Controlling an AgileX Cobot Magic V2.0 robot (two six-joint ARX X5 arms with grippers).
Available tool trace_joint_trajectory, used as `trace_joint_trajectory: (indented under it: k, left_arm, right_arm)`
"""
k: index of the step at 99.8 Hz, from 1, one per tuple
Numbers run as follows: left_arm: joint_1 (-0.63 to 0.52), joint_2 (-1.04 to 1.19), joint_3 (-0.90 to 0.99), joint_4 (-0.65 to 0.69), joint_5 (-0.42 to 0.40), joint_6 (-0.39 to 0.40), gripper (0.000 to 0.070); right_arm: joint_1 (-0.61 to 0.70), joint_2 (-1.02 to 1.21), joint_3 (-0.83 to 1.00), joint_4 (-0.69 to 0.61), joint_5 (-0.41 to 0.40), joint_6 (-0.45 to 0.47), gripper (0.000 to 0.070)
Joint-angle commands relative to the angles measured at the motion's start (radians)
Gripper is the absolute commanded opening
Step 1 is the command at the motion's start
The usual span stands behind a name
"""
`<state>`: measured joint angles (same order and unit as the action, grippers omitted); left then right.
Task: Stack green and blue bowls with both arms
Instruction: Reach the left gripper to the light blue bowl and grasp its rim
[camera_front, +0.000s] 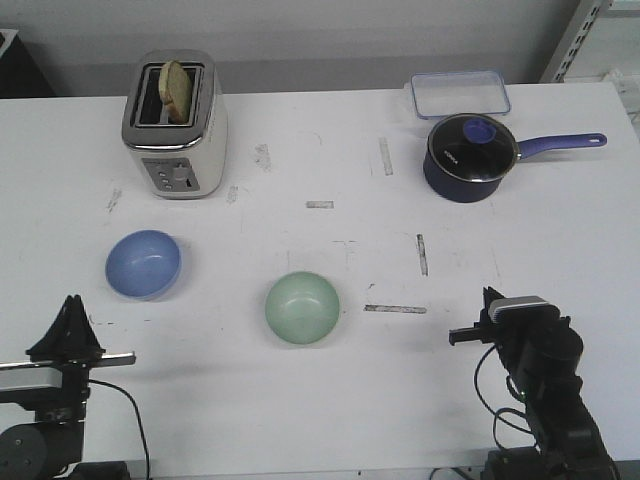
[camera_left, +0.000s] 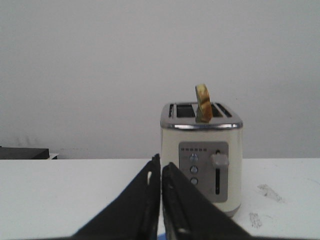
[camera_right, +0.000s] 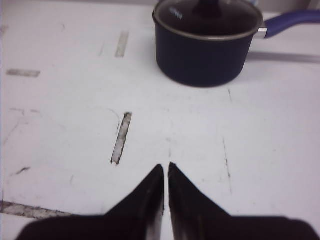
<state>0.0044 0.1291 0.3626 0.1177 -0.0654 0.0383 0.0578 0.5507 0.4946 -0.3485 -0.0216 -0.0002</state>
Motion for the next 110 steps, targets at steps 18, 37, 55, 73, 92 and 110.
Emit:
trace_joint_trajectory:
  k: [18, 37, 55, 73, 92, 110]
  left_arm:
    - [0.002, 0.341, 0.464, -0.232, -0.007, 0.000, 0.0004]
    - [0.002, 0.603, 0.703, -0.344, -0.014, 0.003, 0.0178]
    - [0.023, 0.803, 0.773, -0.363, -0.016, -0.006, 0.0409]
    - [0.054, 0.970, 0.773, -0.430, -0.016, -0.051, 0.0603]
    - [0.122, 1.161, 0.773, -0.561, -0.016, -0.052, 0.0603]
    - [0.154, 1.316, 0.773, -0.650, -0.013, -0.061, 0.0601]
  right_arm:
    - [0.000, 0.021, -0.003, 0.012, 0.003, -0.001, 0.0001]
    - [0.000, 0.027, -0.003, 0.012, 0.003, -0.017, 0.0001]
    - [0.000, 0.027, -0.003, 0.012, 0.003, -0.024, 0.0001]
    - [0.000, 0.027, -0.003, 0.011, 0.003, -0.027, 0.0001]
    - [0.000, 0.027, -0.003, 0.011, 0.003, -0.027, 0.0001]
    - [0.000, 0.027, -0.003, 0.011, 0.003, -0.027, 0.0001]
